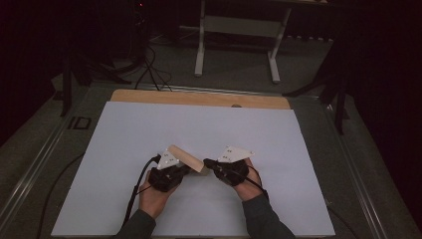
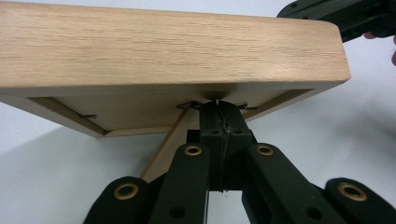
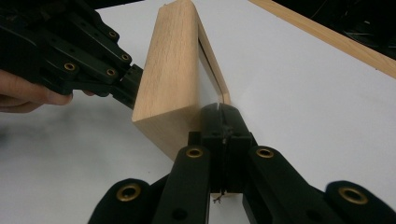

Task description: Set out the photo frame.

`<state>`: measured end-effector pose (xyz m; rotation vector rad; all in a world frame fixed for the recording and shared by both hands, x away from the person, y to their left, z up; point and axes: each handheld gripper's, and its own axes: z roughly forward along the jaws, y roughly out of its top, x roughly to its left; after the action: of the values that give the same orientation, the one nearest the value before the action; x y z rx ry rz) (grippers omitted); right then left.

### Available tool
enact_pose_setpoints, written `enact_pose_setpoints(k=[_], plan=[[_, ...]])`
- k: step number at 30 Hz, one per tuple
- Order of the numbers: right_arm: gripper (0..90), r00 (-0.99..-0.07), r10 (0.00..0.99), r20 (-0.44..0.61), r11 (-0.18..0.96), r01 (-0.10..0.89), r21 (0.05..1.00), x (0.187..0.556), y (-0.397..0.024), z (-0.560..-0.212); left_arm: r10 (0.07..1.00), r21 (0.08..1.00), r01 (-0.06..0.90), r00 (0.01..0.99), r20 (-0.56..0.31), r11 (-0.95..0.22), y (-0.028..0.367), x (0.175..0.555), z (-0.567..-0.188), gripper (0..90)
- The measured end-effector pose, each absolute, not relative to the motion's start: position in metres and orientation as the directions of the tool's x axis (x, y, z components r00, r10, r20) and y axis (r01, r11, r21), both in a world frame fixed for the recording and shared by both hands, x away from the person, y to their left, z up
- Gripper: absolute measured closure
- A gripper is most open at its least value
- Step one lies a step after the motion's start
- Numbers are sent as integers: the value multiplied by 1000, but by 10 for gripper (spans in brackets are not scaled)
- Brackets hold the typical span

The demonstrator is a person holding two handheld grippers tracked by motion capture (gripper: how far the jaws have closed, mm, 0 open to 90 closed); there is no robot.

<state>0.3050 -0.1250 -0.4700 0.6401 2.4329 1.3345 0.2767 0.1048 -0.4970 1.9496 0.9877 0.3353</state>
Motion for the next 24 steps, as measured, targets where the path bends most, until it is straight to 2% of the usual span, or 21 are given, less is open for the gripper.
enact_pose_setpoints(k=[24], plan=[[898, -875, 482, -46, 493, 228, 839, 300, -124, -470, 750, 811, 512, 645, -148, -281, 106, 277, -497, 895]])
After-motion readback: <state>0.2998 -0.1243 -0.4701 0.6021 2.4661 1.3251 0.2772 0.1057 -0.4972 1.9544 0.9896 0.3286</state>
